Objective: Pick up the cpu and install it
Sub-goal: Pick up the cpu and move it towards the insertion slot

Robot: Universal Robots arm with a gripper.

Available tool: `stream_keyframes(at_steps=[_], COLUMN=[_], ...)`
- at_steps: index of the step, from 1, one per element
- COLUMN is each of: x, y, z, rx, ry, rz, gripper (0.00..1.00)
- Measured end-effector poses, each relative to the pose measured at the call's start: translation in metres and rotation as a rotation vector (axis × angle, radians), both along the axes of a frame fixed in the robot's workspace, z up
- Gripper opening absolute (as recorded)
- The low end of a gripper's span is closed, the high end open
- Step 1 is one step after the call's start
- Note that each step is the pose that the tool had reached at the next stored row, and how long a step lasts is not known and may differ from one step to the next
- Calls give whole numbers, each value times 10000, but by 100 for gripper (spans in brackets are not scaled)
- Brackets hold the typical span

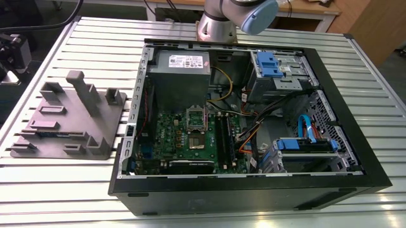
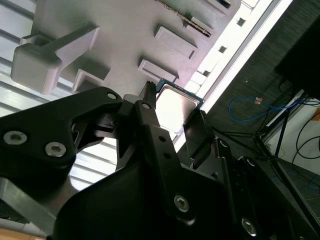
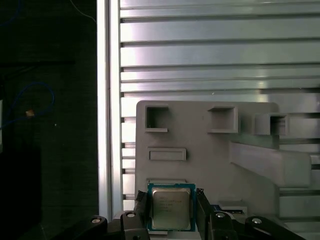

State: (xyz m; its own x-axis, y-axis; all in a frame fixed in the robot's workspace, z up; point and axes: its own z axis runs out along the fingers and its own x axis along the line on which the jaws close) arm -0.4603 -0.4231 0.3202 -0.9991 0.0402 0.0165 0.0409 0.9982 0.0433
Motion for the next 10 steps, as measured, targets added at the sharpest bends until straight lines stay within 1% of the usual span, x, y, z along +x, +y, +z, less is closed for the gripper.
stream_keyframes(at_steps=[4,10], x=[0,0], y=[0,0], z=[67,189], rx=[0,1], ry=[0,0], rz=[0,0], gripper=[47,47])
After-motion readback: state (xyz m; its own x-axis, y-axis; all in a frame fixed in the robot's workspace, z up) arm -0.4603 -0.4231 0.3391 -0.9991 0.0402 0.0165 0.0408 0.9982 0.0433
